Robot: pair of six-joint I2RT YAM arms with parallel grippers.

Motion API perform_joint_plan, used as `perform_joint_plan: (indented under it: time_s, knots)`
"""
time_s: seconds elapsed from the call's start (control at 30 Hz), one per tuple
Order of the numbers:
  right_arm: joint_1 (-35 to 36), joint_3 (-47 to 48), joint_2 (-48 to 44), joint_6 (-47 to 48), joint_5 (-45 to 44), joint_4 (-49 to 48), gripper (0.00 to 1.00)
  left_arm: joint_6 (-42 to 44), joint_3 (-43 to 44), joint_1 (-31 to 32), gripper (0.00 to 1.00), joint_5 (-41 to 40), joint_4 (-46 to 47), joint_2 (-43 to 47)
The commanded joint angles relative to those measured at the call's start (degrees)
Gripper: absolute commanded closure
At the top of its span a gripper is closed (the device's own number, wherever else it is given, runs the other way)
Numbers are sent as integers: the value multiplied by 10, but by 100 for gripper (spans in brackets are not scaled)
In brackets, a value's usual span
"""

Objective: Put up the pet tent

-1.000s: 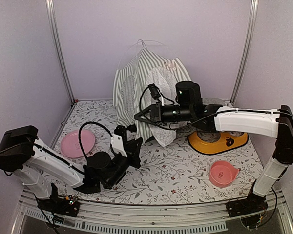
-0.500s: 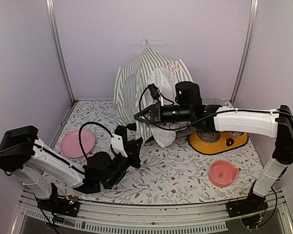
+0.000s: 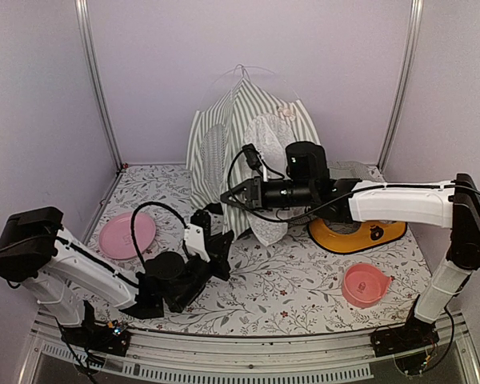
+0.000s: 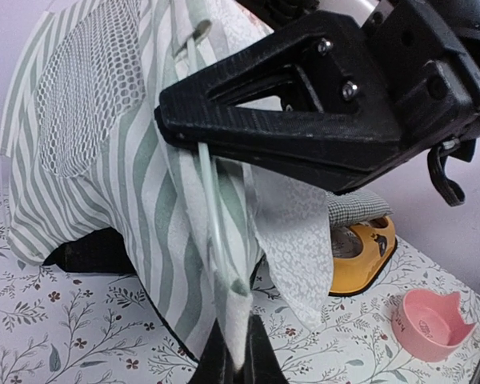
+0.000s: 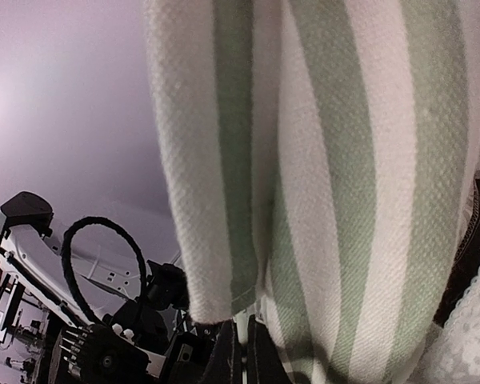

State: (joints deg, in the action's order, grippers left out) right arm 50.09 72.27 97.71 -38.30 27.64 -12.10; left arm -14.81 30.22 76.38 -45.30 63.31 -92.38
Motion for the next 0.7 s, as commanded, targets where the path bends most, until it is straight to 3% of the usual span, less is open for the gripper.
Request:
perform_joint_plan:
  time_s: [0.0, 0.67]
  knots:
    - [-30, 4, -35, -5, -150, -159, 100, 7, -28, 60, 100, 62, -102, -26]
    - [-7, -70, -85, 1, -186, -160, 100, -9, -31, 55, 100, 54, -112, -21]
